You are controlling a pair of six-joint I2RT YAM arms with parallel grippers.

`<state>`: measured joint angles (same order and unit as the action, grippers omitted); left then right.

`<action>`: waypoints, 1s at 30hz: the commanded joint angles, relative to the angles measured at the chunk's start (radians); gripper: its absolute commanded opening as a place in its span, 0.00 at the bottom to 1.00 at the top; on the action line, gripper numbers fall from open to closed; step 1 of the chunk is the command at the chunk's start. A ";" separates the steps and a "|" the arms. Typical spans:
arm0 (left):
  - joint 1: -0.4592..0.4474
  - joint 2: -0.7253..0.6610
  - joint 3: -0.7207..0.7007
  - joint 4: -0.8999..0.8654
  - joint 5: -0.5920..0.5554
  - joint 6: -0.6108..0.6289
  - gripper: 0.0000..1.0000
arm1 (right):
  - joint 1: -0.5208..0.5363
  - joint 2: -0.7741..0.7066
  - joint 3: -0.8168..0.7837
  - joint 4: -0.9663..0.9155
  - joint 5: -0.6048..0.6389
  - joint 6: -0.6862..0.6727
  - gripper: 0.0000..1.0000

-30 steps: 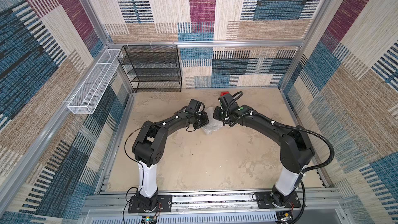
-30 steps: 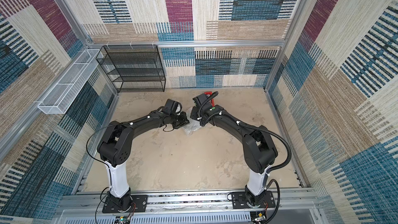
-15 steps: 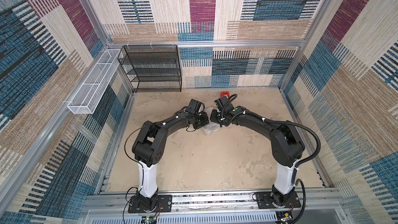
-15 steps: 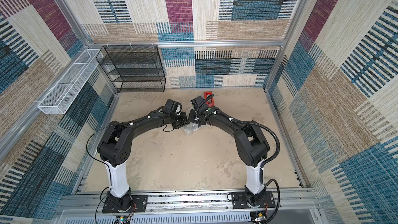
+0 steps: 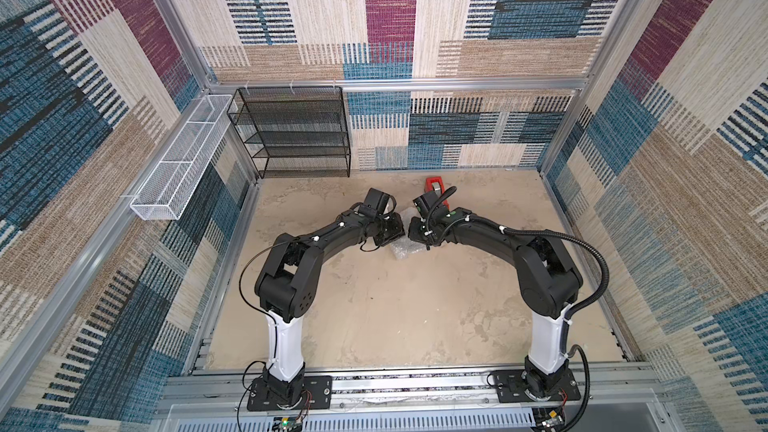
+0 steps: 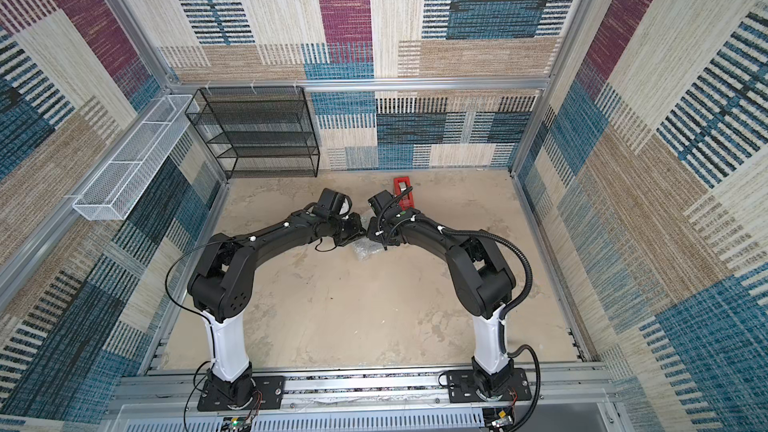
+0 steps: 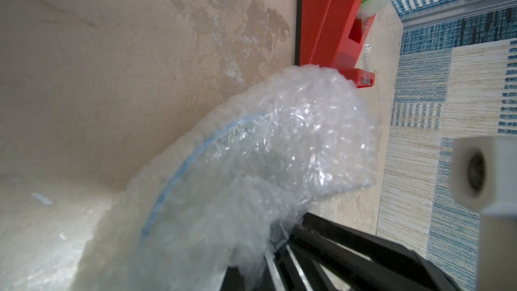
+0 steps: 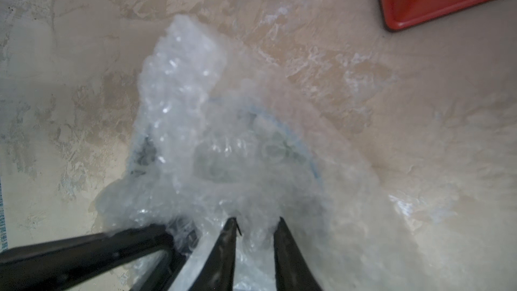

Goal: Wrap bowls in bubble wrap
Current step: Wrap the bowl in bubble wrap.

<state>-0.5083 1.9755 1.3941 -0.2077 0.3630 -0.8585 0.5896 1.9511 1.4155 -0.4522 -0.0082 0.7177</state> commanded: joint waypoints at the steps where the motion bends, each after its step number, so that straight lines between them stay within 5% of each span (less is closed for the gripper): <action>1: -0.001 0.013 0.005 0.072 0.040 -0.039 0.00 | 0.001 -0.003 -0.011 0.022 -0.022 0.000 0.27; 30: -0.030 0.123 0.124 0.028 0.008 -0.040 0.11 | -0.018 -0.087 -0.074 0.076 -0.105 0.029 0.37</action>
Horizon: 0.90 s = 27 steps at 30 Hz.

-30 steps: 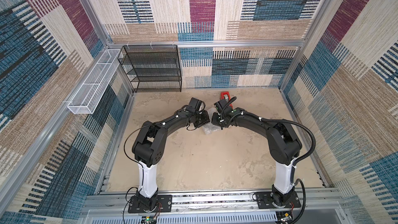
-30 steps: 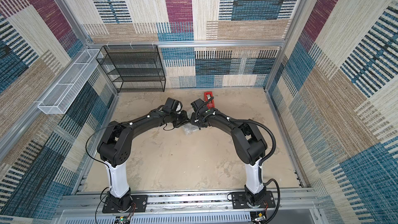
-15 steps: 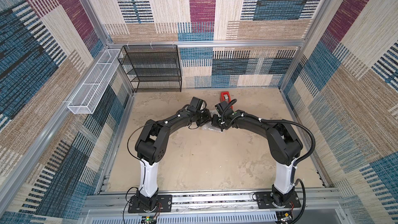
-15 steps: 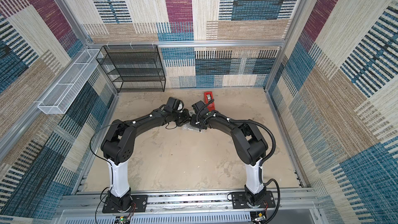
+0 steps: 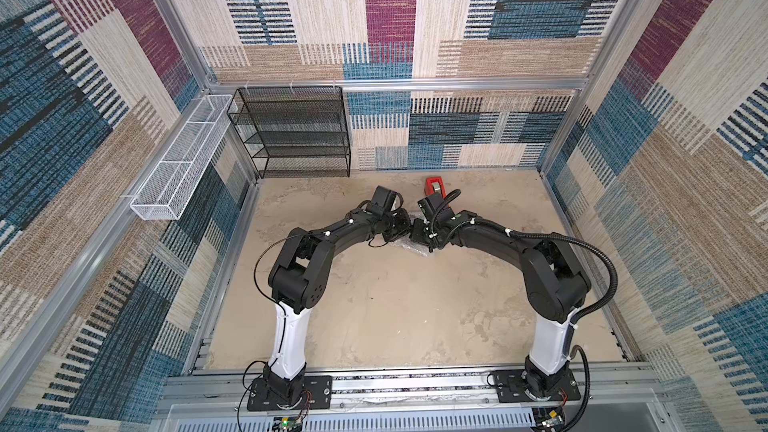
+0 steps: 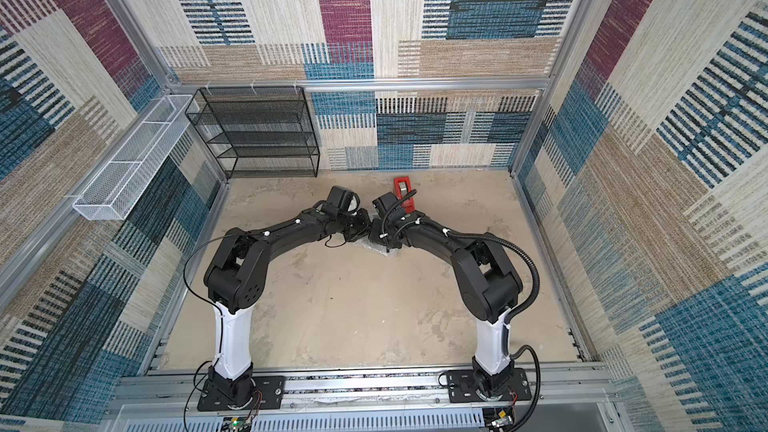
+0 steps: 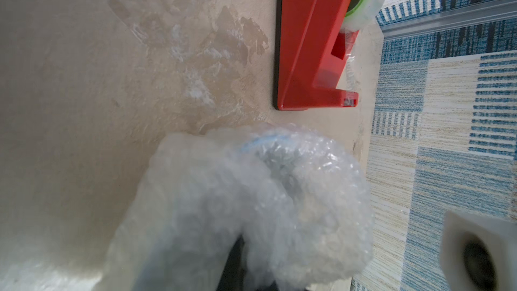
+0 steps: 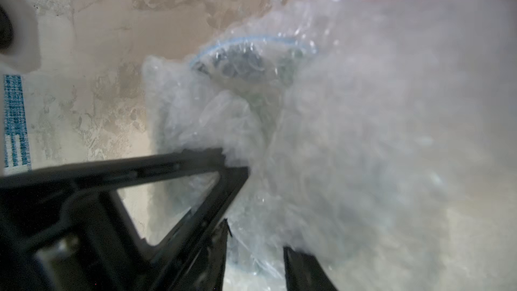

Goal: Wrap bowls in bubble wrap
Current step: Wrap the bowl in bubble wrap.

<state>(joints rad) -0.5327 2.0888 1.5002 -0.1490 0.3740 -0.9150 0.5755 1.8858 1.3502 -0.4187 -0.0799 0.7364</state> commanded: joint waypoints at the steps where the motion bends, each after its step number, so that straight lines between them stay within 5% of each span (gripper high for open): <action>1: -0.007 0.015 0.025 -0.038 -0.006 0.019 0.11 | -0.006 -0.031 -0.014 0.044 -0.033 0.013 0.38; 27: -0.041 0.068 0.136 -0.121 -0.027 0.044 0.20 | -0.086 -0.175 -0.068 0.030 0.023 -0.024 0.40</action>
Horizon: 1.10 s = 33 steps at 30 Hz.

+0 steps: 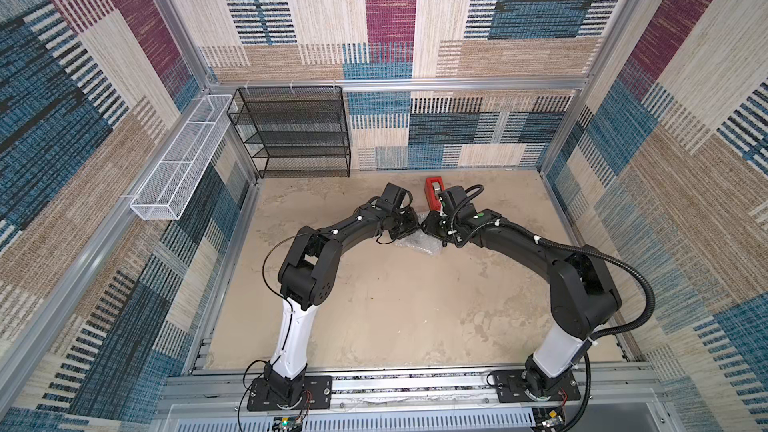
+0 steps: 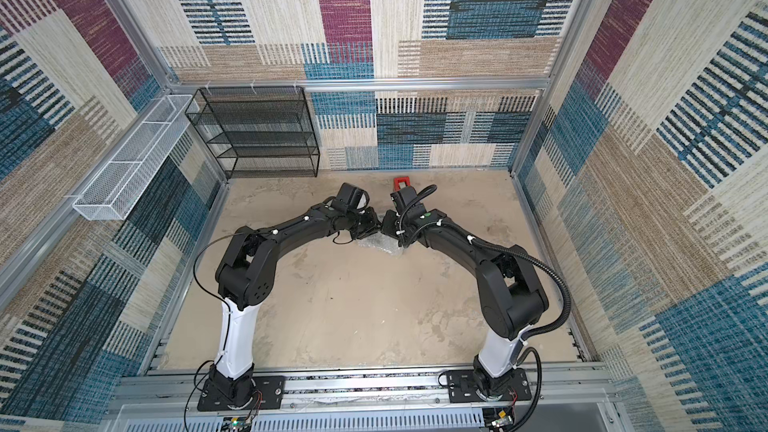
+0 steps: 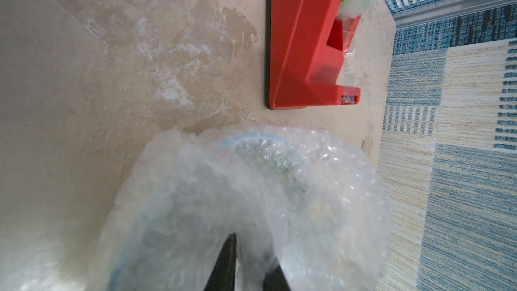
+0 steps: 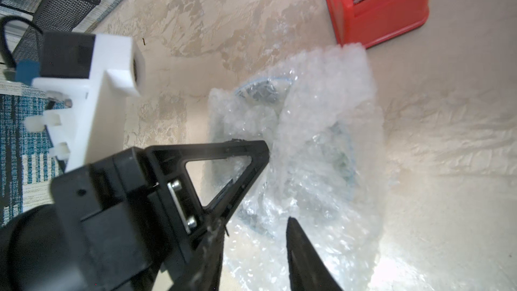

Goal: Wrap bowls in bubble wrap
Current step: Wrap the bowl in bubble wrap, then tear off the tape using the Tape Cutter.

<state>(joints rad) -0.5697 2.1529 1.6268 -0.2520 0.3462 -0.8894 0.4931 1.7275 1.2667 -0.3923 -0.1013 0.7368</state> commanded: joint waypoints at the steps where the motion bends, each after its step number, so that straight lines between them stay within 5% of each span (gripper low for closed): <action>1: -0.004 0.005 0.010 -0.018 -0.001 0.020 0.20 | -0.006 -0.024 0.024 -0.007 0.064 -0.030 0.40; 13: -0.010 0.023 0.040 -0.061 -0.001 0.042 0.20 | -0.134 0.057 0.181 -0.088 0.168 -0.186 0.41; 33: -0.017 0.103 0.184 -0.243 0.033 0.178 0.20 | -0.301 0.366 0.440 -0.041 -0.208 -0.334 0.38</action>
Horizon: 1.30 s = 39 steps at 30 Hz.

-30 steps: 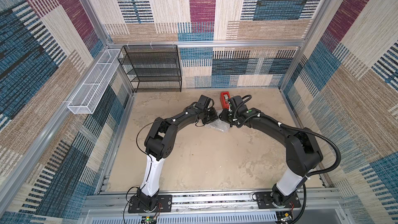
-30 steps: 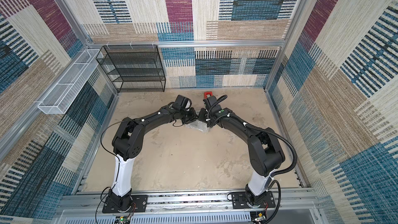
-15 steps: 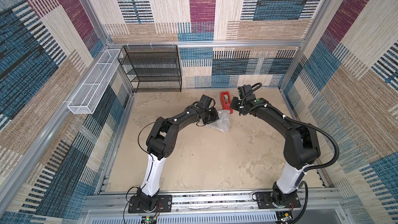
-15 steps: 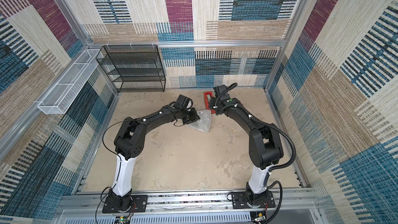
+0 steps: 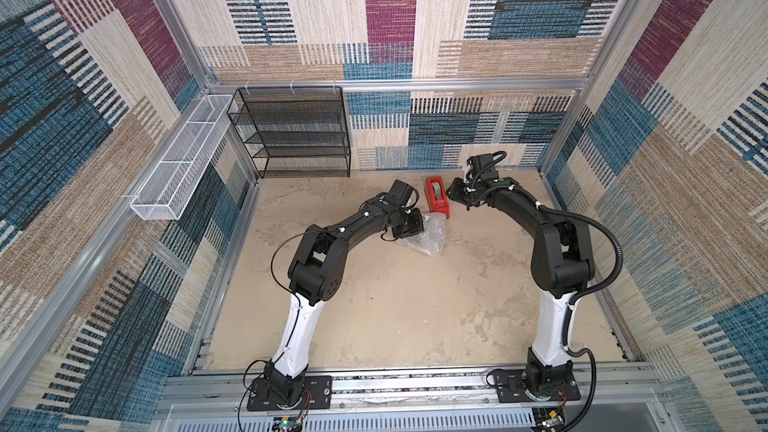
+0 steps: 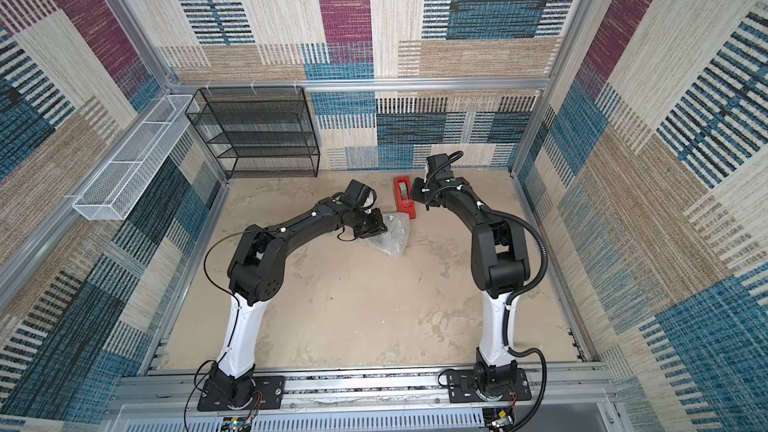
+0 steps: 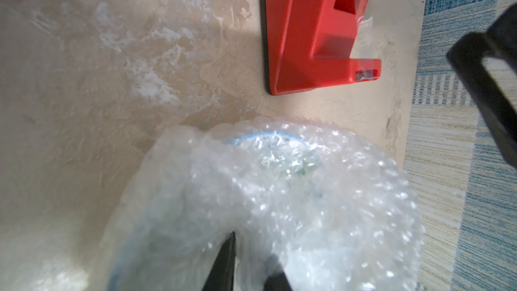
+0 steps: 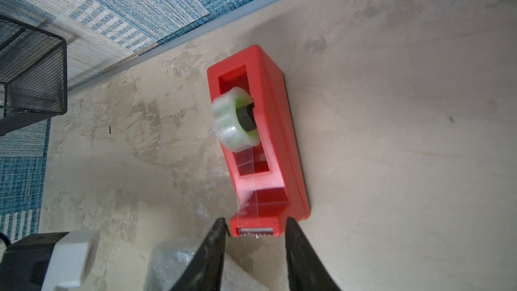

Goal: Wrap bowls in bubble wrap
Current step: Tear off the tape using the Tape Cutter.

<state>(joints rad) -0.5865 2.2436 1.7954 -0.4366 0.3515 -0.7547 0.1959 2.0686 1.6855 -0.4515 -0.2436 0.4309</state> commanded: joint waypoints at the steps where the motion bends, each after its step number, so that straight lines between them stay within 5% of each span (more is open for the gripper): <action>1: -0.001 0.016 0.020 -0.064 0.029 0.049 0.20 | -0.005 0.036 0.030 0.019 -0.076 -0.036 0.38; 39: -0.004 0.047 0.087 -0.149 0.021 0.078 0.20 | -0.007 0.151 0.065 0.039 -0.285 -0.085 0.31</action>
<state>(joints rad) -0.5877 2.2868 1.8755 -0.5476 0.3702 -0.7006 0.1879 2.2173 1.7546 -0.4229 -0.4622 0.3607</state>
